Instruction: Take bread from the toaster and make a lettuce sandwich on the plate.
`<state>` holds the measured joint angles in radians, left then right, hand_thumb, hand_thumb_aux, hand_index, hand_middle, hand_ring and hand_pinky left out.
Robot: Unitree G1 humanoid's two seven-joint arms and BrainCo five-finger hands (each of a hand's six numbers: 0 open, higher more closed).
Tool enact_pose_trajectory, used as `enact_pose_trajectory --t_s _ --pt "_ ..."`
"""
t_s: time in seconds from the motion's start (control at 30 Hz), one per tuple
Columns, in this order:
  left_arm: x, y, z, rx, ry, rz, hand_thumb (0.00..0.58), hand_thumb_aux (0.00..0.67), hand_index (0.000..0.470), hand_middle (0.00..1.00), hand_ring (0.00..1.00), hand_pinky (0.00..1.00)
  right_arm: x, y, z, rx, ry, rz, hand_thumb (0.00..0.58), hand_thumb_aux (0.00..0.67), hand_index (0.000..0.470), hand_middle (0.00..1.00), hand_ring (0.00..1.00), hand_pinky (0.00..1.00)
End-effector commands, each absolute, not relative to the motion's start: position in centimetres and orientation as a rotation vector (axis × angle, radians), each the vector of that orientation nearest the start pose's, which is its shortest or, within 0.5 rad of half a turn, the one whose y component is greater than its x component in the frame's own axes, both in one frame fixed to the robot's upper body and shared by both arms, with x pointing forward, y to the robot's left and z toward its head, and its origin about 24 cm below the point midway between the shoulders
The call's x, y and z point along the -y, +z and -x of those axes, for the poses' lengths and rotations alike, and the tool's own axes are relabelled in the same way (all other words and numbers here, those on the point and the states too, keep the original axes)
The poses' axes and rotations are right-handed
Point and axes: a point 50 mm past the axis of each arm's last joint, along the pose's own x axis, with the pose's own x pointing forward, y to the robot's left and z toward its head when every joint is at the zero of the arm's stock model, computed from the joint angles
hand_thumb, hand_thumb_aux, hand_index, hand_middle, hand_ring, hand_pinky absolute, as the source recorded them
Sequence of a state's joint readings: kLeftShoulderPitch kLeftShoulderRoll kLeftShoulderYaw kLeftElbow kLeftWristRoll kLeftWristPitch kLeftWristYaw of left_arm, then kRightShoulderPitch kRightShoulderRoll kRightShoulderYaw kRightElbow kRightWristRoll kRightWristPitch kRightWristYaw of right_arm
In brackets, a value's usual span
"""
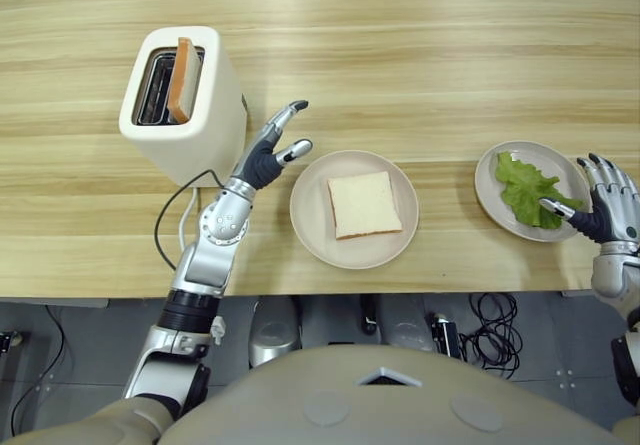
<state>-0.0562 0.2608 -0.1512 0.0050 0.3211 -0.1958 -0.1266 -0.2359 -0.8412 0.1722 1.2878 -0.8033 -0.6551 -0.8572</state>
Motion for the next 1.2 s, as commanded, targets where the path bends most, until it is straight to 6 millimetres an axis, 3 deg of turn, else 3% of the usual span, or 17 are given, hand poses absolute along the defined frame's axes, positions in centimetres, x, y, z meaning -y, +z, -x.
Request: enact_pose_trajectory --t_s 0.03,0.47,0.5,0.53,0.57,0.63,0.7,1.0,1.07,1.1,1.2 --pt "-14.3 5.6 -25.7 0.176 -0.344 -0.580 0.000 0.000 0.000 0.00 0.00 0.00 38.3 0.6 -19.3 -0.086 -0.206 1.501 0.000 0.000 0.000 0.00 0.00 0.00" --pt "-14.0 4.9 -25.6 0.159 -0.360 -0.584 0.000 0.000 0.000 0.00 0.00 0.00 37.2 -0.2 -19.7 -0.061 -0.125 1.551 0.000 0.000 0.000 0.00 0.00 0.00" --pt "-14.1 4.9 -25.6 0.159 -0.357 -0.585 0.000 0.000 0.000 0.00 0.00 0.00 37.1 -0.3 -19.7 -0.063 -0.126 1.546 0.392 0.289 0.198 0.00 0.00 0.00" --pt "-14.2 4.9 -25.6 0.158 -0.356 -0.585 0.000 0.000 0.000 0.00 0.00 0.00 37.1 -0.3 -19.7 -0.064 -0.129 1.539 0.392 0.289 0.198 0.00 0.00 0.00" --pt "-14.2 4.9 -25.6 0.157 -0.354 -0.585 0.000 0.000 0.000 0.00 0.00 0.00 37.1 -0.3 -19.8 -0.065 -0.131 1.531 0.460 0.365 0.251 0.00 0.00 0.00" --pt "-14.2 4.8 -25.5 0.154 -0.353 -0.586 0.000 0.000 0.000 0.00 0.00 0.00 37.0 -0.4 -19.8 -0.067 -0.126 1.529 0.512 0.441 0.303 0.00 0.00 0.00" --pt "-14.3 4.7 -25.5 0.151 -0.353 -0.587 0.000 0.000 0.000 0.00 0.00 0.00 36.9 -0.6 -19.8 -0.073 -0.121 1.529 0.527 0.468 0.321 0.00 0.00 0.00" --pt "-14.4 4.3 -25.6 0.142 -0.347 -0.596 0.000 0.000 0.000 0.00 0.00 0.00 36.0 -0.5 -20.4 -0.010 -0.094 1.518 0.555 0.531 0.364 0.00 0.00 0.00" --pt "-14.4 4.2 -25.6 0.139 -0.348 -0.597 0.000 0.000 0.000 0.00 0.00 0.00 35.8 -0.3 -20.6 0.019 -0.093 1.511 0.567 0.570 0.391 0.00 0.00 0.00" --pt "-14.3 4.2 -25.6 0.138 -0.349 -0.598 0.000 0.000 0.000 0.00 0.00 0.00 35.7 -0.2 -20.7 0.034 -0.097 1.507 0.580 0.652 0.447 0.00 0.00 0.00" --pt "-14.4 4.1 -25.7 0.136 -0.350 -0.598 0.000 0.000 0.000 0.00 0.00 0.00 35.5 0.1 -21.1 0.062 -0.102 1.493 0.580 0.670 0.460 0.00 0.00 0.00"
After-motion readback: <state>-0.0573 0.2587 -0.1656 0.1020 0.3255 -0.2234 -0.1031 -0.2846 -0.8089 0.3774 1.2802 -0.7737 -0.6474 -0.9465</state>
